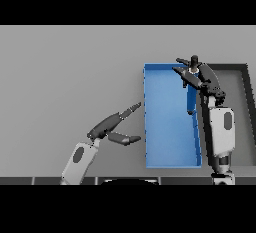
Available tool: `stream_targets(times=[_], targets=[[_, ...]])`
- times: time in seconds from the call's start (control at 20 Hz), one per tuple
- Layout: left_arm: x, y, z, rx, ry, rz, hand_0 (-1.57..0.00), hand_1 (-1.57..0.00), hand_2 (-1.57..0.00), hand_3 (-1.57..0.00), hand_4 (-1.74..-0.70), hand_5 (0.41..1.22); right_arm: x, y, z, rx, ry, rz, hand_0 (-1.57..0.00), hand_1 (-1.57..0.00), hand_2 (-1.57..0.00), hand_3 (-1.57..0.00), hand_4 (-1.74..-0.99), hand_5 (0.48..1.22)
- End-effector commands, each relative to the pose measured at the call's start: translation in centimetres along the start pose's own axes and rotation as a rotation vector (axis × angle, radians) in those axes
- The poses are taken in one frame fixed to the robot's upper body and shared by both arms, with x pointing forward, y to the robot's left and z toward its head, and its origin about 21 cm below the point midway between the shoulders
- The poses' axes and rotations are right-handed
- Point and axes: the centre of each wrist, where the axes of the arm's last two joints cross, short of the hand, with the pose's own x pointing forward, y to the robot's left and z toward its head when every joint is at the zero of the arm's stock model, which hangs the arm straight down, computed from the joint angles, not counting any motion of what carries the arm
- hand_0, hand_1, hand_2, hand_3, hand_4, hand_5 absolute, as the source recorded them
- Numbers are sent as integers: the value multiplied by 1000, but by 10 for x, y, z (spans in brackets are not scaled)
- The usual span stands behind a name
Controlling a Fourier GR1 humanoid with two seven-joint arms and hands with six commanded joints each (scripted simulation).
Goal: Pick up the blue pipe and place it into the blue bin.
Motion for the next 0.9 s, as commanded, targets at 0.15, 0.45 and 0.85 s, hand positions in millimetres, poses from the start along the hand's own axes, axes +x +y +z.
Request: stream_targets(times=[0.15,0.45,0.85], targets=[[0,-2,-4,-2,-4,-7,1,1,1,1,-923,478,-30,3,-4,-7,147,-35,-1571,-1571,-1571,-1257,-1546,1221],[-1,0,-3,5,-14,-7,1,1,1,1,-920,491,-52,9,-6,-31,364,-116,-1571,-1571,-1518,-455,-1626,1161],[0,-5,-1,-4,-12,5,1,1,1,1,-926,494,-34,15,-1,24,445,190,-283,-268,-258,-75,-1250,962]])
